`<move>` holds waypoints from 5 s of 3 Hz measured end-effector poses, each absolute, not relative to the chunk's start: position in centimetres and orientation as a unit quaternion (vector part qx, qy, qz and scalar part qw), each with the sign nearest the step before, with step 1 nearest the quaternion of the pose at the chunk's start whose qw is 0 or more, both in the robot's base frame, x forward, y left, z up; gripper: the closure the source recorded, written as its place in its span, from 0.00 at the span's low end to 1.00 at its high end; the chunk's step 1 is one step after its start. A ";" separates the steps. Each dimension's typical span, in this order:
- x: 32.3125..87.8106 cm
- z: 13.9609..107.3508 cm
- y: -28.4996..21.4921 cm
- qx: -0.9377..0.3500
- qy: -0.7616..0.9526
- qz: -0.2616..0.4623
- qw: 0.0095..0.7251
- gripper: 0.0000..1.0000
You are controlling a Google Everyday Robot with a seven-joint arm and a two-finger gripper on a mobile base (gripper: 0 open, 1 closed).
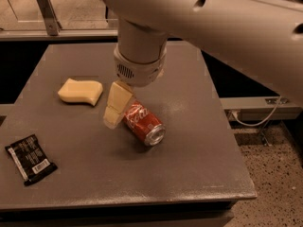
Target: Place coke can upright
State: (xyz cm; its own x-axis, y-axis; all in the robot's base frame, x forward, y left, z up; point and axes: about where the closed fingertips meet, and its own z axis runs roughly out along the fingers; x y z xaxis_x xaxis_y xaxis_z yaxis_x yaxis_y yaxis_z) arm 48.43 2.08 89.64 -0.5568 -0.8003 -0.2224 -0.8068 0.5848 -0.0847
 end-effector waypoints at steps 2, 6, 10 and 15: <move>49.6 85.8 2.7 -0.420 0.904 -0.015 0.075 0.00; 49.3 86.0 3.5 -0.404 0.912 0.020 0.067 0.87; 47.6 92.6 4.7 -0.513 0.825 0.142 0.190 1.00; 48.9 95.3 2.0 -0.491 0.740 0.230 0.398 1.00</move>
Offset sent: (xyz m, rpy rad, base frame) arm 0.0184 0.0095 -0.0611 -0.1517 0.0949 -0.1496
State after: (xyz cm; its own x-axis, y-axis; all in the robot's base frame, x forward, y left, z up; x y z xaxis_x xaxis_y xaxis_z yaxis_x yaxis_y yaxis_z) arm 48.88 1.98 95.34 -0.1998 -0.5434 -0.8154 -0.9099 0.4116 -0.0513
